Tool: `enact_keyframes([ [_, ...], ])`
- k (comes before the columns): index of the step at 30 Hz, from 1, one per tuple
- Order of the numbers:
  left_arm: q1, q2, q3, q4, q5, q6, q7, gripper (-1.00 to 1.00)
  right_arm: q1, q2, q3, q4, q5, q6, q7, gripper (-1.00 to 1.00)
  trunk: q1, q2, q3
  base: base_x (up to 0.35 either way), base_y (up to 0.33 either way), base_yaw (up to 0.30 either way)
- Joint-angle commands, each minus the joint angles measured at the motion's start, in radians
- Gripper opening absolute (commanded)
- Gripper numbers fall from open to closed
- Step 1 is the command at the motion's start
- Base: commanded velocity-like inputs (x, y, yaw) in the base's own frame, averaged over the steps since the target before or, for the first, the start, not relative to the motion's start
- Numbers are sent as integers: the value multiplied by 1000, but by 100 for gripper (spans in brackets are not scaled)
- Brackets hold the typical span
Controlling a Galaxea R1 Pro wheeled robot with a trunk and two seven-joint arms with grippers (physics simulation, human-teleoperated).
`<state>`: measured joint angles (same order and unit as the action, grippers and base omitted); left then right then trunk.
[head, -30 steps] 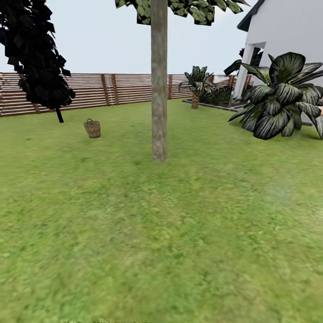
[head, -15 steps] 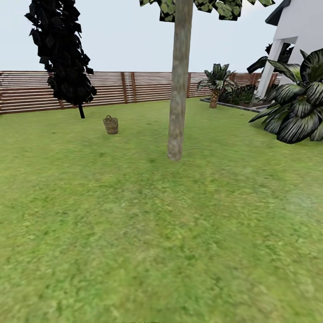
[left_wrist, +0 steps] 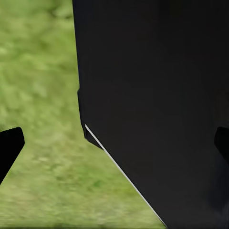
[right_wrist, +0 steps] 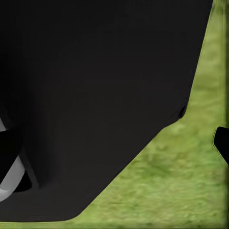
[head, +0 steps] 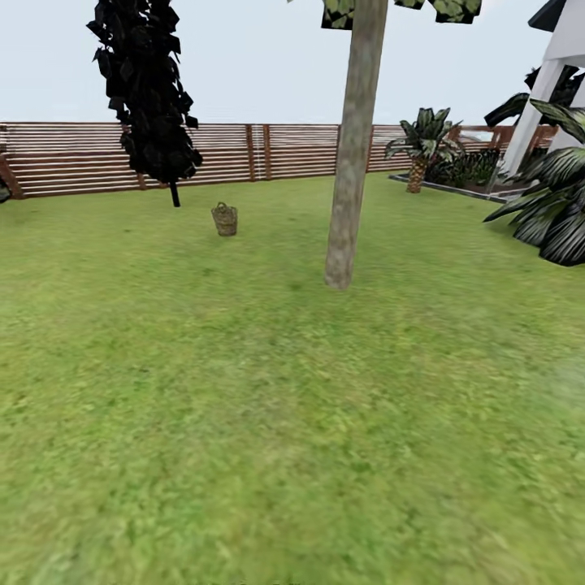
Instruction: Take the three Easter eggs out of the wicker basket on the lawn in the garden, then place them on the lawn next to a single tree (choose any tree) so that all three eggs are next to the same tree and none are left in the basket.
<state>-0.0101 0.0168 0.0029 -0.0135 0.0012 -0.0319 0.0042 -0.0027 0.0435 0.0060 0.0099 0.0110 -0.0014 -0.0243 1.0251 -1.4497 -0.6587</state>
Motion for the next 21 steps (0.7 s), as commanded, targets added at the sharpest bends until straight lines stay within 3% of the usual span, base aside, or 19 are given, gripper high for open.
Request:
enact_keyframes([
  [1, -1, 0, 0, 1, 0, -3, 0, 100, 0, -1, 0, 0, 1, 0, -3, 100, 0, 0, -2, 0, 0, 194],
  [11, -1, 0, 0, 1, 0, -3, 0, 100, 0, -29, -8, -1, -7, -1, -3, 100, 0, 0, -14, 0, 0, 194],
  [21, -1, 0, 0, 1, 0, -3, 0, 100, 0, -23, -1, -3, -6, -10, -3, 100, 0, 0, -26, 0, 0, 199],
])
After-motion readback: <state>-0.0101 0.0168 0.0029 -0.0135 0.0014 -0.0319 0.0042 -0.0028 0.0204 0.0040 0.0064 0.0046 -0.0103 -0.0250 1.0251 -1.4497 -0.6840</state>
